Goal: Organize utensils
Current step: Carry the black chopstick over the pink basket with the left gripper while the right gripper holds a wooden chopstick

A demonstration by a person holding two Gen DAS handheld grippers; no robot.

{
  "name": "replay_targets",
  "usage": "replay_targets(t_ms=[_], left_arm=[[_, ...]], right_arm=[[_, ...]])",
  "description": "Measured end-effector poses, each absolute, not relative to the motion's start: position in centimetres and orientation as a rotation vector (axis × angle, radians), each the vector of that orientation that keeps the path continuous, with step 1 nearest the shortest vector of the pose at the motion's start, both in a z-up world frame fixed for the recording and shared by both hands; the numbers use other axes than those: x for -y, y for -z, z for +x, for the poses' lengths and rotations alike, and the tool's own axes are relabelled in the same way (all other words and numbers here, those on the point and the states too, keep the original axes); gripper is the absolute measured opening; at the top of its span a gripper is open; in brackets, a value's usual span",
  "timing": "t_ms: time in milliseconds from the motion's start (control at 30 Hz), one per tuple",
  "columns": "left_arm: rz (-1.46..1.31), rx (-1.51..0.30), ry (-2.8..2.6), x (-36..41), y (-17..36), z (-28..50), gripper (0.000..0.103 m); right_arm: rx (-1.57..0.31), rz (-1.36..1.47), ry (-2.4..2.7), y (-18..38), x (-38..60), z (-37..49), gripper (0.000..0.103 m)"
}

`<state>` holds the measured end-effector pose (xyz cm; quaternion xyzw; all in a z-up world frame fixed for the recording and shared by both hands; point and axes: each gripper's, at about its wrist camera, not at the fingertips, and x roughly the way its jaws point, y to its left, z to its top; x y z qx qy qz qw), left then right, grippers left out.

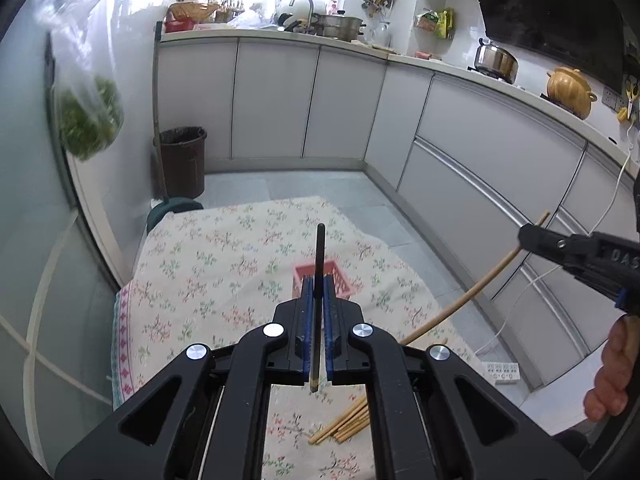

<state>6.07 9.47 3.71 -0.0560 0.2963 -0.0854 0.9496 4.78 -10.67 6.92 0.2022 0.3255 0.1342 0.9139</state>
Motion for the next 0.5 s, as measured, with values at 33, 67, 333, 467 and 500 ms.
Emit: replay_targets(t_ms=[33,67,333,467,500], left_arm=[[-0.118,-0.596,0.176,-9.3,-4.2,6.8,0.004],[-0.124,-0.591,0.174,-9.2,-4.5,7.3,0.004],[-0.175,-0.547,0.153,-7.9,-6.1,13.4,0.004],[-0.183,-0.556,0.121,-7.4,-5.3,16.3,0.004],[-0.184,-0.566,0.115,-7.3,-4.9,17.0,0.004]], right_arm=[[-0.658,0.418,-0.273,-7.8,11.2,5.0,0.006],[-0.640,0.419,-0.266,-8.8,11.9,5.3,0.006],[-0.541,0.458,-0.234,-13.5,15.2,8.1,0.006],[-0.534,0.464,-0.230,-13.6,15.4,10.2,0.006],[-0.536,0.464,-0.229,-13.4,15.3,10.7,0.006]])
